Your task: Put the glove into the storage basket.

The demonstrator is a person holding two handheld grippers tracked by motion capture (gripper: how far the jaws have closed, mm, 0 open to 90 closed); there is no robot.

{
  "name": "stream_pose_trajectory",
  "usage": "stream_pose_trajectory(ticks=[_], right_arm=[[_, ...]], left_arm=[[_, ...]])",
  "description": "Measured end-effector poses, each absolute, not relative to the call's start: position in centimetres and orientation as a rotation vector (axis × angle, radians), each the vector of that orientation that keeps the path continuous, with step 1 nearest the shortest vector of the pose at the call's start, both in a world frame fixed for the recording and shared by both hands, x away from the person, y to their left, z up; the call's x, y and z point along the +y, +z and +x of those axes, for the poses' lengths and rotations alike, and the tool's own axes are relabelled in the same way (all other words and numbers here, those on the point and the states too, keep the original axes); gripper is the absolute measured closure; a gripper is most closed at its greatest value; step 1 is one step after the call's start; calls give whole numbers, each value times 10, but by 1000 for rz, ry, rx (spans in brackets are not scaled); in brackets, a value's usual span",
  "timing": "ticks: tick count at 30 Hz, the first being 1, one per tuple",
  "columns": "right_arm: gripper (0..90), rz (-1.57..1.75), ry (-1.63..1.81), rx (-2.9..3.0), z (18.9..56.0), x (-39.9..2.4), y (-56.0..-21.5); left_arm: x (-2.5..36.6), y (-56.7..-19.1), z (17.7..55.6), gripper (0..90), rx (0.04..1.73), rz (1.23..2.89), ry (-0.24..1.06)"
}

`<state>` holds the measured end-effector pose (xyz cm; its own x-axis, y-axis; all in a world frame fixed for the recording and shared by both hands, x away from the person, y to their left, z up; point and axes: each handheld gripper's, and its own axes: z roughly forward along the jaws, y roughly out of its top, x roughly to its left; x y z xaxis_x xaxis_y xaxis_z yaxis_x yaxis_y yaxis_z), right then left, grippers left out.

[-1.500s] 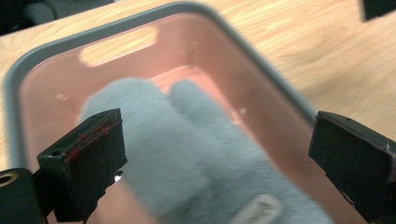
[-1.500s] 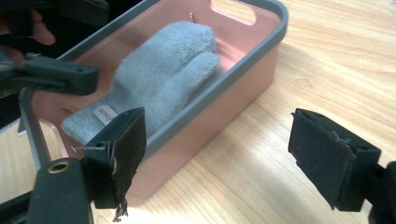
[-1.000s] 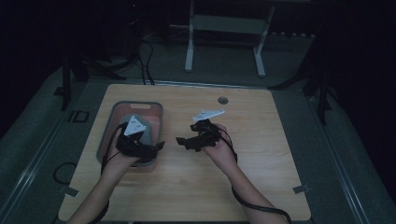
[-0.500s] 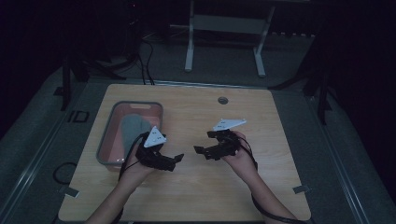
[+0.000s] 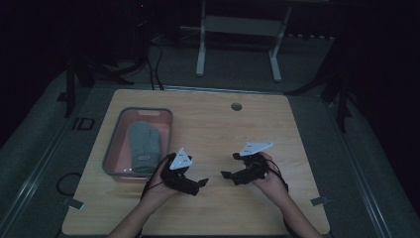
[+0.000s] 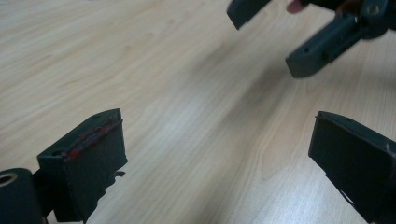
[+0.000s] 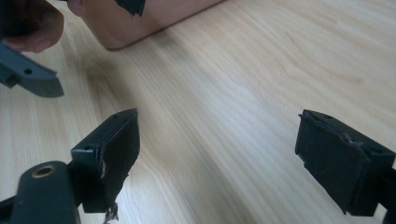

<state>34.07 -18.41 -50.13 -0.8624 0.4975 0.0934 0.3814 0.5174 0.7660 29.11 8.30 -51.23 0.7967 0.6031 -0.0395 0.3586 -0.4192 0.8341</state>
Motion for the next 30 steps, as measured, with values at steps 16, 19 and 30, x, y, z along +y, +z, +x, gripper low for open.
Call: stream_pose_trajectory(ticks=[16,19,30], right_arm=[[138,802,1286,2610,322,-240,-534],[138,817,1312,2589,320,-250,-536],[138,878,1283,2530,308,-288,-547]], left_arm=[[50,-545,281,41,643,2094,250],[48,-549,281,41,634,2089,255],[48,-556,282,41,648,2056,274]])
